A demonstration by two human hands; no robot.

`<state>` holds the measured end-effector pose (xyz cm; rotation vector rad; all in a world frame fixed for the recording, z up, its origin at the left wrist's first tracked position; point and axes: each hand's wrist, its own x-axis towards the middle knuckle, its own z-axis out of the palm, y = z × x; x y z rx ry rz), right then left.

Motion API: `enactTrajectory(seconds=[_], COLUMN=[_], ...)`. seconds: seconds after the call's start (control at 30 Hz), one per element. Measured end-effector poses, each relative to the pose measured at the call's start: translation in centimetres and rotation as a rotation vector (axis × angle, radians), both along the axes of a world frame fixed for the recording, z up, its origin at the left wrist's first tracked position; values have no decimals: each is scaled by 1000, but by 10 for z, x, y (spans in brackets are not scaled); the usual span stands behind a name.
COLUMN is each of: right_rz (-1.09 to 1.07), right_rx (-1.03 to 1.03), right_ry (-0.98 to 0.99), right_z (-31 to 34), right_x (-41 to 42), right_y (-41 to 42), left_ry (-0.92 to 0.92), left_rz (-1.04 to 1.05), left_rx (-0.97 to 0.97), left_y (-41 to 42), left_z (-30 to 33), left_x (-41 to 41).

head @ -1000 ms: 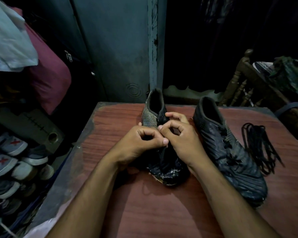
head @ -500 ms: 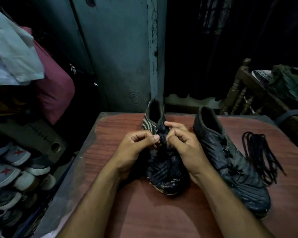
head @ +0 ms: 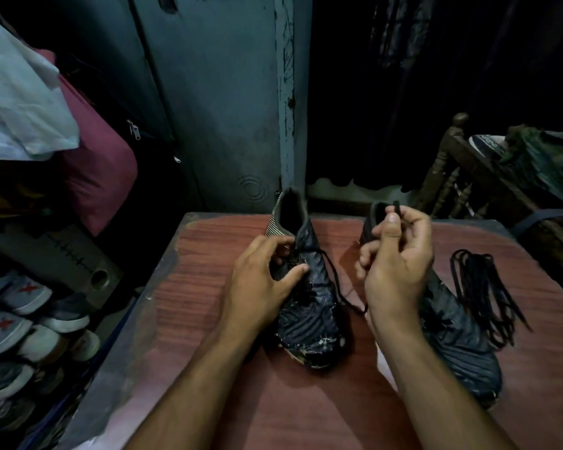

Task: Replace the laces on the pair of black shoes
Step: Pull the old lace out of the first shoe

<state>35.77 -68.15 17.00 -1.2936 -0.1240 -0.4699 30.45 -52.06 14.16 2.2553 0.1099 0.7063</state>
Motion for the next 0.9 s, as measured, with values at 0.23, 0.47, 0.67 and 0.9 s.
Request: enactTrajectory(seconds=[0.23, 0.47, 0.67, 0.9], right_rz=[191, 166, 196, 302], right_rx=[-847, -864, -935, -846], right_ry=[130, -31, 6, 154], right_z=[-19, -16, -22, -26], right_x=[-5, -11, -10, -4], right_y=[11, 9, 9, 9], left_ry=[-20, -47, -42, -21], left_rz=[75, 23, -126, -152], left_rx=[65, 61, -103, -396], left_y=[1, 2, 4, 11], left_z=[-3, -2, 0, -4], left_x=[8, 7, 5, 7])
